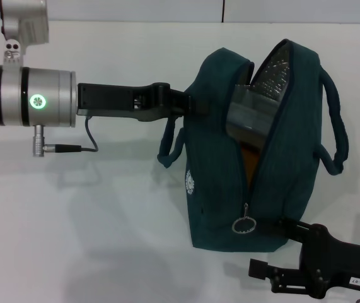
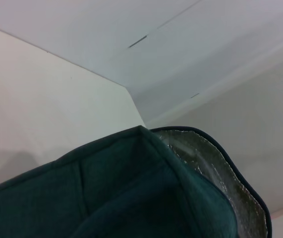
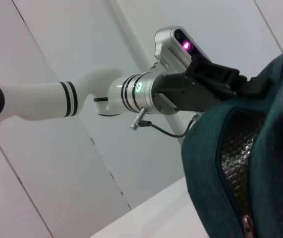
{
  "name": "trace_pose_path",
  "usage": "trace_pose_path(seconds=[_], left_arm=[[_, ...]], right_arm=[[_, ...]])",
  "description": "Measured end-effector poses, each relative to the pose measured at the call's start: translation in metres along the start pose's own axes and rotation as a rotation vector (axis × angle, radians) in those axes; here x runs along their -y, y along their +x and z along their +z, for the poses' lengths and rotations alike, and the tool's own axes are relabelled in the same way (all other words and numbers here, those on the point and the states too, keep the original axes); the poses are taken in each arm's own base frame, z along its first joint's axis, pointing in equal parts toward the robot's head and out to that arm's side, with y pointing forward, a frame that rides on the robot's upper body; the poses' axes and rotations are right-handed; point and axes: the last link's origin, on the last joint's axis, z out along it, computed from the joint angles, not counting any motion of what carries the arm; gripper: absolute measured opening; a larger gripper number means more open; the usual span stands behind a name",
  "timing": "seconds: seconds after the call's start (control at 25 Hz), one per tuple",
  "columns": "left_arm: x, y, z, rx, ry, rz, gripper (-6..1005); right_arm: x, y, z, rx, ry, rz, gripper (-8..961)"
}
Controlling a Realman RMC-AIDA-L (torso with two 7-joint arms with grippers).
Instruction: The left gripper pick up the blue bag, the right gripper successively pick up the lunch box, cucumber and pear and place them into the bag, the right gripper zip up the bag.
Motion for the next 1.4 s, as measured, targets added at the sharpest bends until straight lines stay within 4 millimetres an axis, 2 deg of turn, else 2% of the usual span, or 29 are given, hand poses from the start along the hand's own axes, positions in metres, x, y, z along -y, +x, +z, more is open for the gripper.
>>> trace_pose_path(seconds=[0.72, 1.4], left_arm=[[-0.003, -0.003, -0.001, 0.002, -0.035, -0.04, 42], [-0.004, -0.004, 0.001, 0.005, -0.048, -0.044, 44]], right_arm=[[0.002, 0.003, -0.005, 0.031, 0.056, -0.005, 871], [0.001, 0.002, 0.019, -0.027, 0.012, -0.039, 861]])
